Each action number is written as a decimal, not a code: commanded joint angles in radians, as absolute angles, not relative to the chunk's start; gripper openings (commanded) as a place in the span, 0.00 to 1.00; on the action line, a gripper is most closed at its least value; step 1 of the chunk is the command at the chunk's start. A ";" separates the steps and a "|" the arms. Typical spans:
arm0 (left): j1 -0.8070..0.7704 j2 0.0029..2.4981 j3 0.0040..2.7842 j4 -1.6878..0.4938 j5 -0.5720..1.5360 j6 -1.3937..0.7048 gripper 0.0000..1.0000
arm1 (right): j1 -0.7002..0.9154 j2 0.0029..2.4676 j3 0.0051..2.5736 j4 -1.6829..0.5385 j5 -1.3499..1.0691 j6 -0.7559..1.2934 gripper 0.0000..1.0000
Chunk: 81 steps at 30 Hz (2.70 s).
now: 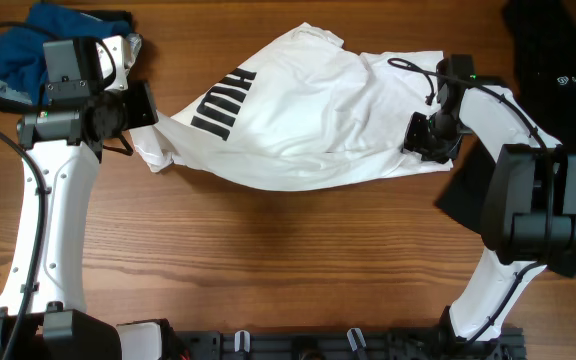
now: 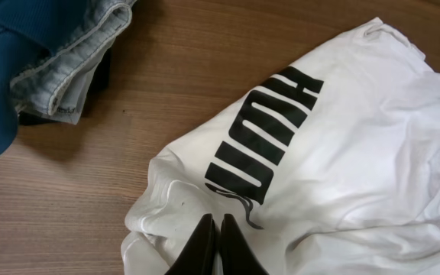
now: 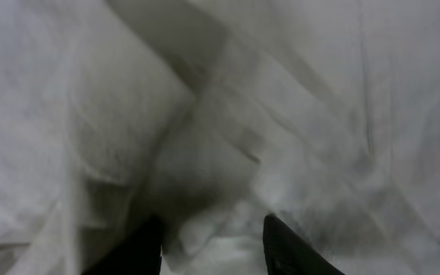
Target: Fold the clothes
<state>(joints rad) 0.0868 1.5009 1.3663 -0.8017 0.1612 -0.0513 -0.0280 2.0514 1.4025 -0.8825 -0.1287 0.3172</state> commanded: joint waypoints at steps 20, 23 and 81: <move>0.084 1.464 1.388 -0.769 0.155 -0.060 0.04 | -0.059 1.940 1.569 -0.925 -0.192 0.320 0.04; 0.084 1.368 1.413 -0.770 0.129 -0.061 0.04 | -0.116 1.833 1.726 -1.059 -0.192 0.288 0.04; 0.129 1.751 1.088 -0.604 0.205 0.154 0.84 | -0.155 1.880 1.843 -1.206 -0.202 0.166 0.04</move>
